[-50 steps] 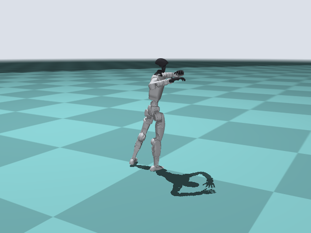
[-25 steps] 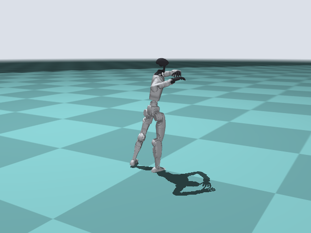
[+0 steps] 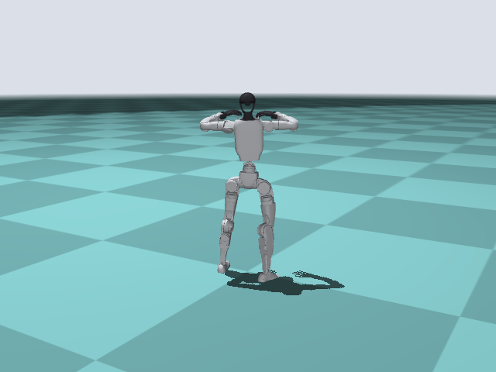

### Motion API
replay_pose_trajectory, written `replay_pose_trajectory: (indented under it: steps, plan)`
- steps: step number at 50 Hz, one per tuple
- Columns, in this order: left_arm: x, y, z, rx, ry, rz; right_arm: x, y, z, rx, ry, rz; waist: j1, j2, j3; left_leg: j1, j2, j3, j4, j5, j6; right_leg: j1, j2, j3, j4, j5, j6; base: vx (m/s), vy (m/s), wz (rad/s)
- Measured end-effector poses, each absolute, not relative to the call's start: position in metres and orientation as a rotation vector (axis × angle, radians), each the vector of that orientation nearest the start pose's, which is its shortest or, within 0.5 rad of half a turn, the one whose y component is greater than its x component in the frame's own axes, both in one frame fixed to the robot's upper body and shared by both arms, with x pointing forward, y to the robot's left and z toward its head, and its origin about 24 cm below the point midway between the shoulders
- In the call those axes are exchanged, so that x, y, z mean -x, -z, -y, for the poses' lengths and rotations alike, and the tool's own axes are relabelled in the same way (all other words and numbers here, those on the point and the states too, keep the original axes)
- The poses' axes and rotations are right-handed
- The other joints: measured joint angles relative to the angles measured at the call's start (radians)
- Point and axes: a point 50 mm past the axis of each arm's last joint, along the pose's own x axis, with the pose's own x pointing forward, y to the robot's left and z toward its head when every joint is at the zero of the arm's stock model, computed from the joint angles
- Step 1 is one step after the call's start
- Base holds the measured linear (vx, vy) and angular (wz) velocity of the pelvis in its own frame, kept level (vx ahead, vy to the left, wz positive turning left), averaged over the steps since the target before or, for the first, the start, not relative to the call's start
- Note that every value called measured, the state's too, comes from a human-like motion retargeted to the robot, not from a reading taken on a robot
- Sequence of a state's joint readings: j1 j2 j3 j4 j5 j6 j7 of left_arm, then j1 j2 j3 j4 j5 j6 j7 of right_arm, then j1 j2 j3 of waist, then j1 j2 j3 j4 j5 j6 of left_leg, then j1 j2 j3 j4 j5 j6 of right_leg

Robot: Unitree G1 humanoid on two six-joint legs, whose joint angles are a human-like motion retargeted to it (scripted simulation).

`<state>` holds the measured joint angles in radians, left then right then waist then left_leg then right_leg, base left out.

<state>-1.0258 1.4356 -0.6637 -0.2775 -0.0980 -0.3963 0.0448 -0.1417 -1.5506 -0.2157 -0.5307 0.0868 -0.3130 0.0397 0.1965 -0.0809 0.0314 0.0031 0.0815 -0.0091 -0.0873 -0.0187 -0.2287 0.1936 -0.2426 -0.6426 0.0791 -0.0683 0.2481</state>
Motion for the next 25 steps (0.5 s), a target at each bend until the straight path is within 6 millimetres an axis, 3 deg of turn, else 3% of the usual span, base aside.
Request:
replay_pose_trajectory:
  steps: [7,10,12,15,20,25]
  plan:
    - [-0.240,-0.321,-0.196,-1.422,0.391,0.941,-0.212,-0.308,0.164,1.454,-0.534,0.997,0.353,-0.110,0.021,-0.038,-0.032,-0.074,0.000,-0.001,-0.012,0.005,-0.025,-0.085,0.034,-0.015,-0.008,0.07,0.05,0.69]
    - [-0.231,-0.312,-0.225,-1.402,0.291,0.854,-0.226,-0.308,0.142,1.434,-0.600,1.052,0.476,-0.125,0.035,-0.052,-0.044,-0.085,0.000,0.000,-0.006,0.003,-0.031,-0.101,0.025,-0.009,-0.005,0.04,0.04,0.28]
    - [-0.214,-0.302,-0.249,-1.372,0.206,0.785,-0.234,-0.311,0.117,1.427,-0.668,1.114,0.524,-0.118,0.051,-0.058,-0.051,-0.091,0.000,0.002,0.001,0.005,-0.033,-0.108,0.015,-0.003,-0.003,0.03,0.04,0.19]
    - [-0.202,-0.294,-0.263,-1.344,0.155,0.727,-0.237,-0.313,0.090,1.425,-0.734,1.188,0.617,-0.128,0.074,-0.070,-0.061,-0.097,0.000,0.006,0.013,0.004,-0.034,-0.116,-0.002,0.007,-0.001,0.00,0.00,0.00]
    - [-0.183,-0.293,-0.266,-1.345,0.115,0.721,-0.226,-0.321,0.034,1.475,-0.866,1.381,0.674,-0.122,0.098,-0.084,-0.074,-0.110,0.000,0.013,0.026,0.007,-0.036,-0.131,-0.020,0.018,-0.001,0.00,0.00,0.00]
    - [-0.176,-0.304,-0.252,-1.372,0.117,0.815,-0.206,-0.330,0.001,1.480,-0.916,1.561,0.643,-0.106,0.104,-0.087,-0.079,-0.110,0.000,0.015,0.030,0.004,-0.041,-0.131,-0.020,0.021,-0.001,0.00,0.00,0.00]
